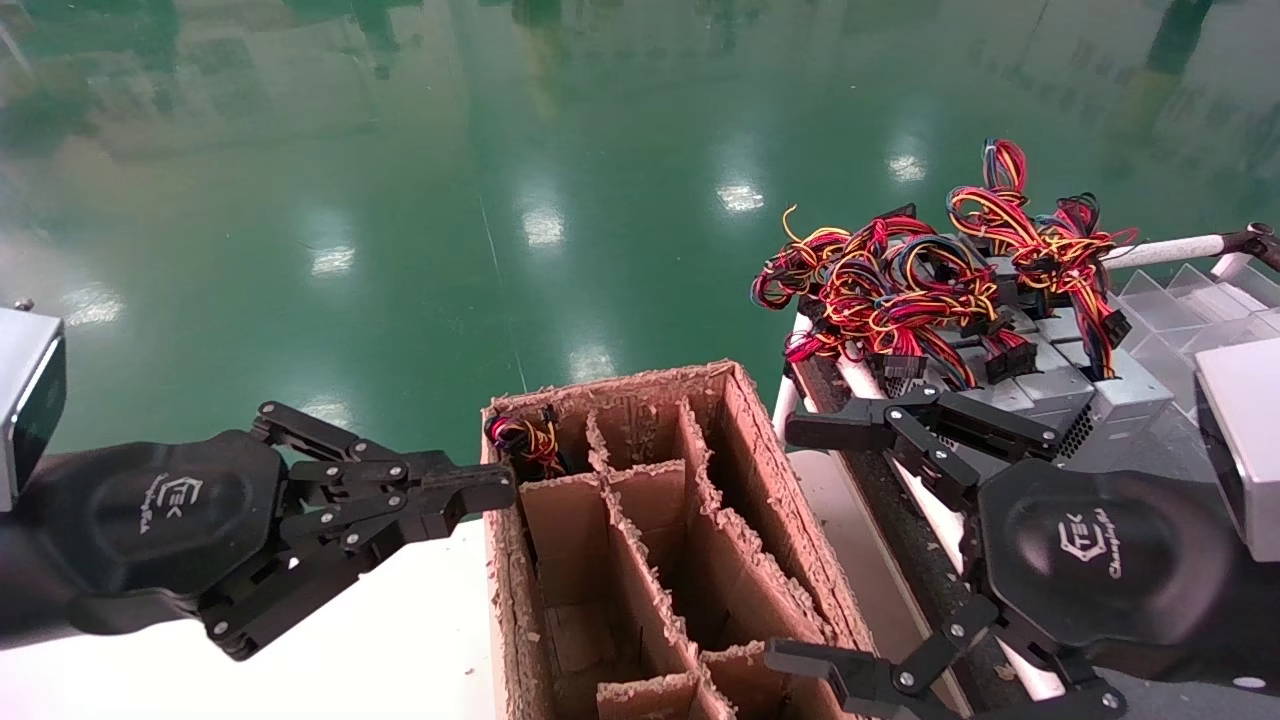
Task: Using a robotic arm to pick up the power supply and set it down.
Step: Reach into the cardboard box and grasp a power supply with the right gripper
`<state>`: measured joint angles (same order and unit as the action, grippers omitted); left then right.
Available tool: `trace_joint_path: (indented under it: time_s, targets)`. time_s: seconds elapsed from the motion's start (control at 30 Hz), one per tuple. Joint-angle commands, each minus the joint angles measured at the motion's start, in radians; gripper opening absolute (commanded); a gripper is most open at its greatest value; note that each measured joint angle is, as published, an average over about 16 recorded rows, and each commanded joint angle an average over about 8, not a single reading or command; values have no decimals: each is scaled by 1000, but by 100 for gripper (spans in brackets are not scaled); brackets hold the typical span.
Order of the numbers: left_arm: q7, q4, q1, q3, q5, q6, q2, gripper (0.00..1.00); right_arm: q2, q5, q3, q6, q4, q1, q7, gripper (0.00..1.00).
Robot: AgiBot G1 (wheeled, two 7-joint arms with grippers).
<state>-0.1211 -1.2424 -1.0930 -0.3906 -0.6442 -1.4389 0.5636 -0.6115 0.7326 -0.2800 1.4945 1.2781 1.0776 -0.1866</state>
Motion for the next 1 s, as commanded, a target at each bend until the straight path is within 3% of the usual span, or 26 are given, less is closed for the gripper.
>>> trace_joint_path:
  time_s: [0.03, 0.43, 1.0]
  targets:
    - [0, 0, 0, 0, 0, 0, 0, 100, 0, 0, 0, 0, 0, 0, 0, 100]
    - [0, 0, 0, 0, 0, 0, 0, 100, -3, 18, -8, -13, -7, 0, -7, 100]
    - [0, 0, 0, 0, 0, 0, 0, 100, -108, 210, -104, -170, -50, 77, -95, 100]
